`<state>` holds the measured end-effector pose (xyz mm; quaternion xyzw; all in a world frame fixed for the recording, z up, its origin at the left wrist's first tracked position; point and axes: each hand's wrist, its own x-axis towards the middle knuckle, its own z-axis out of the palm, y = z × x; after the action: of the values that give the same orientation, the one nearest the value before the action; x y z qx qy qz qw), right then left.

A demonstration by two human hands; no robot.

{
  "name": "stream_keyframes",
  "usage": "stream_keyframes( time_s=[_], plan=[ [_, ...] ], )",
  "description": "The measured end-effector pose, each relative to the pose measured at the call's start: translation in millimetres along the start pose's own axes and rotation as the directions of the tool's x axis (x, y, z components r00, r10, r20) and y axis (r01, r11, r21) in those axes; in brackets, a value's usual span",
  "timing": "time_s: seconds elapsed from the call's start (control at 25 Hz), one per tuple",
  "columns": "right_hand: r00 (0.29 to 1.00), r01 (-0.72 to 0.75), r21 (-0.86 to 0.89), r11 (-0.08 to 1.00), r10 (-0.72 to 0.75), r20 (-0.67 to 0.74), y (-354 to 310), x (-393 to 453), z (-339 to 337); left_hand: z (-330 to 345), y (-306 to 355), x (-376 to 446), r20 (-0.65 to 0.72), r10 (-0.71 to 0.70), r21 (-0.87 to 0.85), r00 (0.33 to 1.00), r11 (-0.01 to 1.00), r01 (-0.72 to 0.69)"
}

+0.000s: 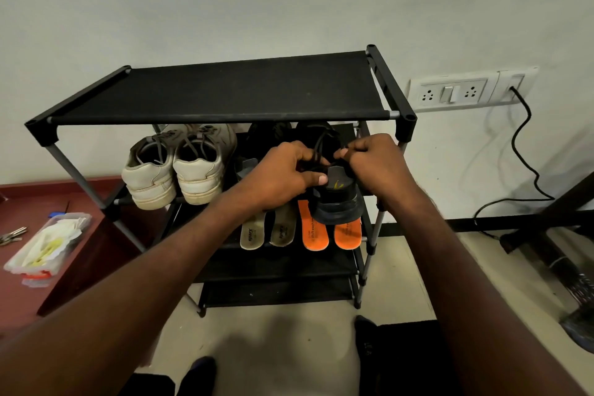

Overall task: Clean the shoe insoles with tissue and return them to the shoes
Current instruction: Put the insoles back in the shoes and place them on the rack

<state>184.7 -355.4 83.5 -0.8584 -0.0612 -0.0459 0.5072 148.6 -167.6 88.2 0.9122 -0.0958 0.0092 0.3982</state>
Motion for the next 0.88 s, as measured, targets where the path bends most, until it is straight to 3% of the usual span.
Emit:
stream_keyframes(
  time_s=[0.2, 0.36, 0.48, 0.56, 0.72, 0.88],
  plan=[
    [0.999, -0.031, 0.144, 0.989, 0.037, -0.036, 2.6, 3.3, 1.2, -9.4, 4.8, 16.8, -0.160, -0.035, -0.040, 0.986, 0.999, 0.029],
    [0.999, -0.003, 0.194, 0.981, 0.013, -0.052, 2.5, 1.5, 2.8, 0.3, 10.0, 31.2, -0.295, 0.039, 0.112, 0.955, 0.994, -0.006],
    [1.000, 0.028, 0.007, 1.000, -0.028, -0.003, 2.3, -0.5, 7.7, 7.1, 8.2, 35.3, -0.228, 0.071, 0.220, 0.971, 0.975, -0.020],
    [0.998, 0.048, -0.036, 0.998, -0.049, -0.048, 2.5, -1.7, 9.5, 10.5, 5.0, 37.1, -0.159, 0.133, 0.343, 0.978, 0.937, -0.072],
    [0.994, -0.023, 0.200, 0.980, 0.043, -0.099, 4.5, 2.9, 12.1, 7.1, 12.0, 40.9, -0.081, 0.207, 0.472, 0.975, 0.870, -0.145],
    [0.993, -0.079, 0.294, 0.952, 0.101, -0.059, 0.5, 4.3, 18.0, -1.2, 15.1, 42.5, -0.021, 0.204, 0.547, 0.979, 0.821, -0.160]
  ],
)
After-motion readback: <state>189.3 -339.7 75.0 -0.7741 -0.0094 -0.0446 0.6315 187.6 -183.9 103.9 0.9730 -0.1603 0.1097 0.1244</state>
